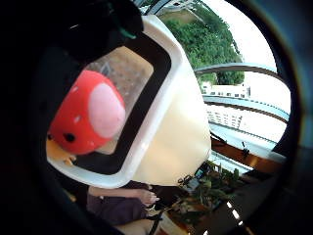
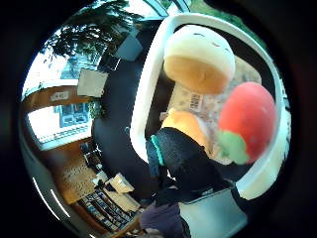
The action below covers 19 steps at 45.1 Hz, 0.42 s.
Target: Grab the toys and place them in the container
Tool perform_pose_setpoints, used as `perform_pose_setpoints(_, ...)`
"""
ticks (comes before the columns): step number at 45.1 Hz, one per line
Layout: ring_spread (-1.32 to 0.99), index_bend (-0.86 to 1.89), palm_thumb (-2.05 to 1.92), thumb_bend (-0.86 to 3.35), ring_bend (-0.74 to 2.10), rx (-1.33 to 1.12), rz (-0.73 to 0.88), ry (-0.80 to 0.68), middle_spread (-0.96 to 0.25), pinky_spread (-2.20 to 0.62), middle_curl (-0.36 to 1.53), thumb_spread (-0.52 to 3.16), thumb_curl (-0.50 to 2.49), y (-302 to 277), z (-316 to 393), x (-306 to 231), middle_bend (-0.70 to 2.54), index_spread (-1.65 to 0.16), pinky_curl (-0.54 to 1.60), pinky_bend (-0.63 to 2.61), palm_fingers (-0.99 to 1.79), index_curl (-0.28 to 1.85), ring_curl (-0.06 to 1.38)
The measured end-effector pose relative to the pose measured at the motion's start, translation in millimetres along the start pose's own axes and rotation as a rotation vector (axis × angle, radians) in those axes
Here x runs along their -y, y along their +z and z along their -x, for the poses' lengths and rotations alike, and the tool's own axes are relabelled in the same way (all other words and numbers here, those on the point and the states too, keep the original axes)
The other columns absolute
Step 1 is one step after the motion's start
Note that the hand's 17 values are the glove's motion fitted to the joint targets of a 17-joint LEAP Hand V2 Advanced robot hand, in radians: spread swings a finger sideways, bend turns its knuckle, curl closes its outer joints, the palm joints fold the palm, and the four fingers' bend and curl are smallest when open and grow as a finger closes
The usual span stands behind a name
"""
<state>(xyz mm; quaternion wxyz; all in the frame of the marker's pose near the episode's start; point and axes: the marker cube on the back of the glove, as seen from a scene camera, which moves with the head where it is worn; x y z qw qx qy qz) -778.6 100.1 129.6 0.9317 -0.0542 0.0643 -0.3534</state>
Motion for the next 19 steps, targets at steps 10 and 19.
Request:
perform_pose_setpoints(10, -0.05, 0.12, -0.06, -0.05, 0.62, 0.008, -0.04, -0.097, -0.02, 0.0, 0.48, 1.15, 0.52, -10.2, 2.1, -8.9, 0.15, -0.26, 0.38, 1.0, -0.23, 0.45, 0.41)
perform_pose_setpoints(19, -0.02, 0.13, -0.04, -0.04, 0.57, 0.082, -0.129, -0.165, -0.01, 0.02, 0.43, 1.21, 0.44, -39.8, -5.7, -27.8, 0.15, -0.25, 0.35, 0.93, -0.16, 0.4, 0.38)
